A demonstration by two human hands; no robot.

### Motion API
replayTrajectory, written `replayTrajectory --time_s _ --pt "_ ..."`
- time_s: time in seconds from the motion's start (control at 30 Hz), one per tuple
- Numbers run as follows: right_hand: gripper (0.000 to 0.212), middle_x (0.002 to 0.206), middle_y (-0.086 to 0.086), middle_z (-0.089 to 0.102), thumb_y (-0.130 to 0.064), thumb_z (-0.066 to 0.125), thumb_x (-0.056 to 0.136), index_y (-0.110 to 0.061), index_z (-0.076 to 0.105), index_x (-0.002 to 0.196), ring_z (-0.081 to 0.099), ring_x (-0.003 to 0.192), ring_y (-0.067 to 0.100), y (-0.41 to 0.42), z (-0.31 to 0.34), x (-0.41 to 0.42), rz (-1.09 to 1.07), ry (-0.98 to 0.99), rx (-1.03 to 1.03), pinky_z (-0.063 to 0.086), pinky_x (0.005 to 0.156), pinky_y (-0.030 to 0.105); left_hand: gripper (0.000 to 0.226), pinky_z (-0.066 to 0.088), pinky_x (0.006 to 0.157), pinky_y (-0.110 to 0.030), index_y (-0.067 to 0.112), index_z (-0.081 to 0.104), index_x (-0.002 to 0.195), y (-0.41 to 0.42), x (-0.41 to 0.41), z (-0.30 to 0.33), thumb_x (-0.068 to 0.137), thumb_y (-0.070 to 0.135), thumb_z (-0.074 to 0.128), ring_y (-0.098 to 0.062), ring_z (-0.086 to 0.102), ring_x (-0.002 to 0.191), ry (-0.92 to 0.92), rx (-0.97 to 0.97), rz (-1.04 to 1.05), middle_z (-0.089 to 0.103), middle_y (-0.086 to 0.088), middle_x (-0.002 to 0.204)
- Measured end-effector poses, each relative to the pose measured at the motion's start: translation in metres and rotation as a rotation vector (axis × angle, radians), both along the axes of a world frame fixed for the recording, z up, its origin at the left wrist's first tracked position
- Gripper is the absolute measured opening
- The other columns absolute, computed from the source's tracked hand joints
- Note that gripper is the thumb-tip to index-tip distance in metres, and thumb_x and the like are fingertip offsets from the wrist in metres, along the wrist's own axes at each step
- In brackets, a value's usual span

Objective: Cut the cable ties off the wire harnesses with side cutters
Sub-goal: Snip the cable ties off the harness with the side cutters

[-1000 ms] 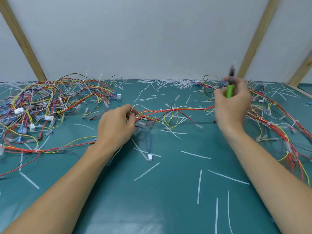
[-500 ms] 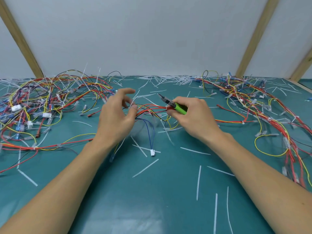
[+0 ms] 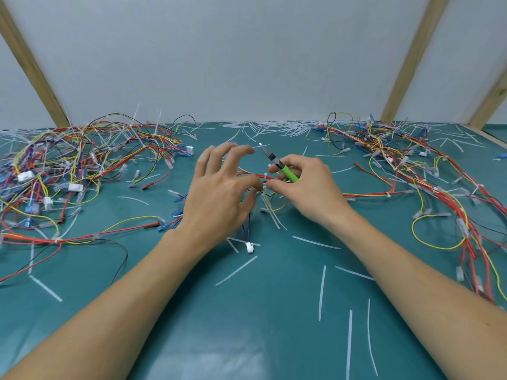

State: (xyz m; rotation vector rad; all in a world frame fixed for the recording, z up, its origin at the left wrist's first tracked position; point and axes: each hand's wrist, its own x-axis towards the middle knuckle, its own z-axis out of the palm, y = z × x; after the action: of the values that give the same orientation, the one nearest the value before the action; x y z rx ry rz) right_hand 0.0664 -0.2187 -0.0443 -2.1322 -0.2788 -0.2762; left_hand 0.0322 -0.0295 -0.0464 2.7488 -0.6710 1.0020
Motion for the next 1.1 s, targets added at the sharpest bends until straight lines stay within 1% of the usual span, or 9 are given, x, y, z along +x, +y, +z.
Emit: replayTrajectory --time_s 0.17,0.27,0.47,0.53,0.67,0.77,0.9,1.0,1.1 --pt "0.016 0.076 -0.010 0.072 -0.029 0.084 0.082 -0.029 0.074 0.095 0.069 0.076 0.010 0.000 0.001 -0.002 -0.009 -0.018 -0.013 0.058 0.083 0.040 0.027 0.025 0.118 -0.052 0.033 0.072 0.116 -0.002 0.001 -0.009 0.091 0.028 0.066 -0.027 0.047 0.135 0.180 0.097 0.087 0.052 -0.002 0.145" --pt "0.014 0.085 -0.008 0.076 -0.026 0.079 0.085 -0.028 0.074 0.098 0.071 0.090 0.020 0.001 -0.001 -0.003 -0.030 -0.051 -0.044 0.057 0.087 0.045 0.015 0.019 0.121 -0.048 0.029 0.072 0.105 0.000 0.005 -0.012 0.094 0.035 0.063 -0.023 0.051 0.128 0.217 0.063 0.074 0.054 0.001 0.139" --pt "0.015 0.093 -0.008 0.074 -0.033 0.076 0.087 -0.027 0.073 0.101 0.063 0.086 0.021 -0.005 -0.003 0.001 -0.144 -0.132 -0.109 0.054 0.083 0.040 0.017 0.030 0.112 -0.056 0.022 0.072 0.090 0.016 0.008 -0.006 0.100 0.025 0.060 -0.014 0.059 0.107 0.304 -0.379 -0.213 0.063 0.005 0.116" --pt "0.018 0.095 -0.012 0.074 -0.036 0.078 0.086 -0.026 0.073 0.100 0.059 0.079 0.014 -0.006 -0.002 0.002 -0.151 -0.147 -0.051 0.052 0.084 0.036 0.021 0.039 0.103 -0.051 0.020 0.073 0.087 0.016 0.007 -0.006 0.101 0.025 0.058 -0.015 0.061 0.097 0.362 -0.507 -0.218 0.065 0.006 0.101" --pt "0.026 0.068 -0.017 0.067 -0.051 0.073 0.088 -0.025 0.072 0.083 0.059 0.065 0.003 -0.006 0.009 -0.002 -0.142 -0.236 0.039 0.045 0.067 0.026 0.020 0.047 0.086 -0.043 0.022 0.075 0.085 0.013 0.008 -0.007 0.099 0.027 0.061 -0.019 0.062 0.091 0.455 -0.657 -0.142 0.068 0.004 0.090" --pt "0.043 0.064 -0.008 0.064 -0.067 0.064 0.086 -0.025 0.071 0.081 0.059 0.065 0.014 -0.012 0.016 -0.004 -0.132 -0.309 -0.148 0.048 0.067 0.034 0.019 0.047 0.085 -0.042 0.020 0.075 0.088 0.015 0.011 -0.008 0.100 0.024 0.061 -0.022 0.061 0.091 0.504 -0.645 -0.120 0.067 0.003 0.091" --pt "0.047 0.066 -0.012 0.059 -0.076 0.064 0.081 -0.030 0.073 0.085 0.058 0.076 0.022 -0.018 0.020 -0.006 -0.090 -0.294 -0.490 0.041 0.066 0.033 0.017 0.042 0.078 -0.030 0.017 0.076 0.091 0.018 0.011 -0.009 0.099 0.018 0.061 -0.017 0.058 0.086 0.515 -0.627 -0.136 0.065 0.003 0.090" --pt "0.053 0.071 -0.011 0.059 -0.083 0.061 0.078 -0.031 0.072 0.086 0.049 0.078 0.020 -0.018 0.020 -0.009 -0.080 -0.267 -0.621 0.032 0.066 0.032 0.016 0.039 0.073 -0.021 0.018 0.075 0.090 0.021 0.012 -0.008 0.097 0.011 0.063 -0.017 0.057 0.082 0.509 -0.587 -0.152 0.066 0.001 0.091" --pt "0.063 0.081 -0.005 0.068 -0.090 0.051 0.072 -0.034 0.072 0.089 0.053 0.083 0.022 -0.017 0.022 -0.010 -0.056 -0.248 -0.697 0.034 0.067 0.033 0.012 0.037 0.071 -0.016 0.016 0.076 0.091 0.022 0.013 -0.008 0.095 0.010 0.066 -0.015 0.056 0.079 0.486 -0.552 -0.143 0.067 0.000 0.093"
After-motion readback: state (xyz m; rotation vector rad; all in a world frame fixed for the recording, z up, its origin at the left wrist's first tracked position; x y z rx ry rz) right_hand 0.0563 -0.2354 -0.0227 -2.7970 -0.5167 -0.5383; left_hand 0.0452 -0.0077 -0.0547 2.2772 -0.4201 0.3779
